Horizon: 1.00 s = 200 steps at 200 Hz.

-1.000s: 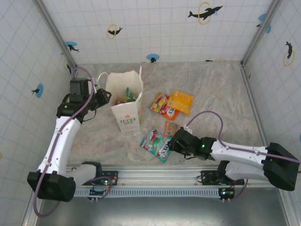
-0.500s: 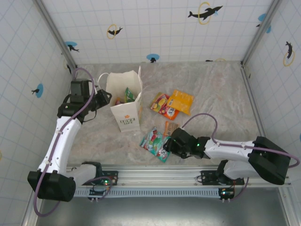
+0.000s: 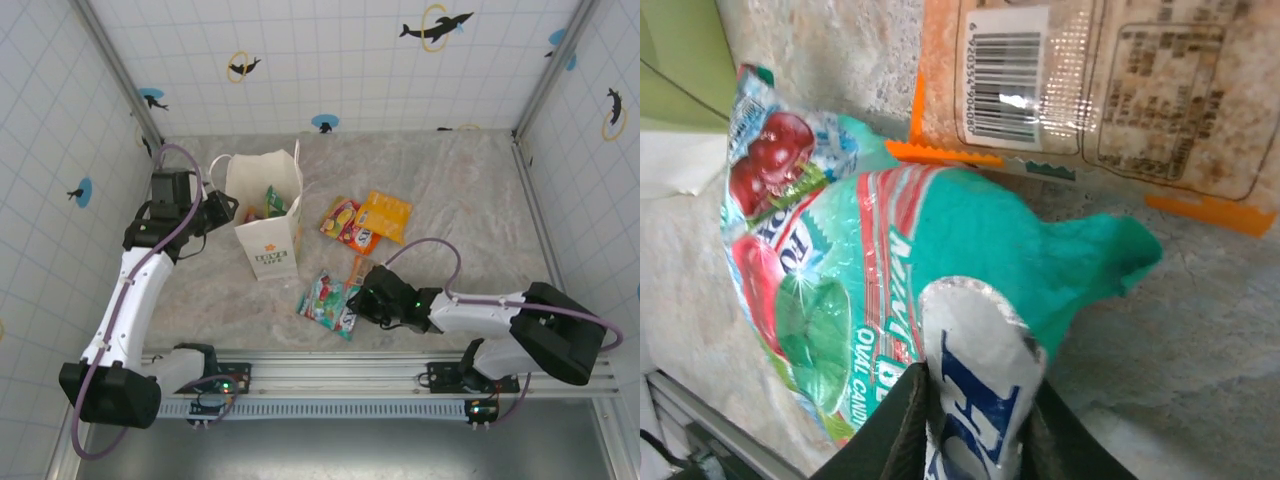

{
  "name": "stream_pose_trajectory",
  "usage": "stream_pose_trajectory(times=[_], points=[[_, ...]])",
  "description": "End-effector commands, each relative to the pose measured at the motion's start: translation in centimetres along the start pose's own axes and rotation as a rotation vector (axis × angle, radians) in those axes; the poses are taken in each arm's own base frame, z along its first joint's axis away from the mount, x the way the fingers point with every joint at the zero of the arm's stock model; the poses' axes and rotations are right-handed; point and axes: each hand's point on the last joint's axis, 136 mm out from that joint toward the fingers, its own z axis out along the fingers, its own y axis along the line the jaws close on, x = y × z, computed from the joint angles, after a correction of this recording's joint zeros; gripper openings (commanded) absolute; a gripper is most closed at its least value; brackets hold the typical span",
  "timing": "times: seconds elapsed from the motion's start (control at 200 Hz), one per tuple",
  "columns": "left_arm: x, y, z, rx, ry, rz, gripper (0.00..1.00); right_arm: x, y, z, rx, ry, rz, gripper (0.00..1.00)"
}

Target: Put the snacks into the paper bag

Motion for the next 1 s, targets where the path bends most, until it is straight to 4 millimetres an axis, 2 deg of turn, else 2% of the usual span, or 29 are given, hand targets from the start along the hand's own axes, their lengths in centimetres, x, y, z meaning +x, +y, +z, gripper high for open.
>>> stream_pose_trajectory(times=[0.0, 0.135, 0.285, 0.39, 0.53, 0.996], points=[[0.3, 0.5, 0.3, -0.017, 0.012, 0.008, 0.29, -0.8, -0.4, -0.7, -0.023, -0.058, -0.005, 0.15], [0.1, 0.5, 0.3, -0.015, 0.004, 0.004, 0.29, -1.5, 0.5, -1.7, -0.076, -0.105, -0.005, 0.1], [0.1, 0.5, 0.7, -0.016, 0.015, 0.002, 0.29, -2.3, 1.0, -2.7, -0.107, -0.157, -0.013, 0.0], [0.1, 0.4, 0.8, -0.009, 0.018, 0.003, 0.29, -2.7, 1.3, -3.3, -0.122, -0.179, -0.023, 0.0], [-0.1, 0.2, 0.7, -0.002, 0.013, 0.004, 0.28, -3.7, 3.0, -4.6, -0.165, -0.235, -0.059, 0.0], [-0.3, -0.4, 0.1, 0.026, -0.007, 0.029, 0.29, -8.7, 10.2, -11.3, -0.261, -0.506, -0.215, 0.0]])
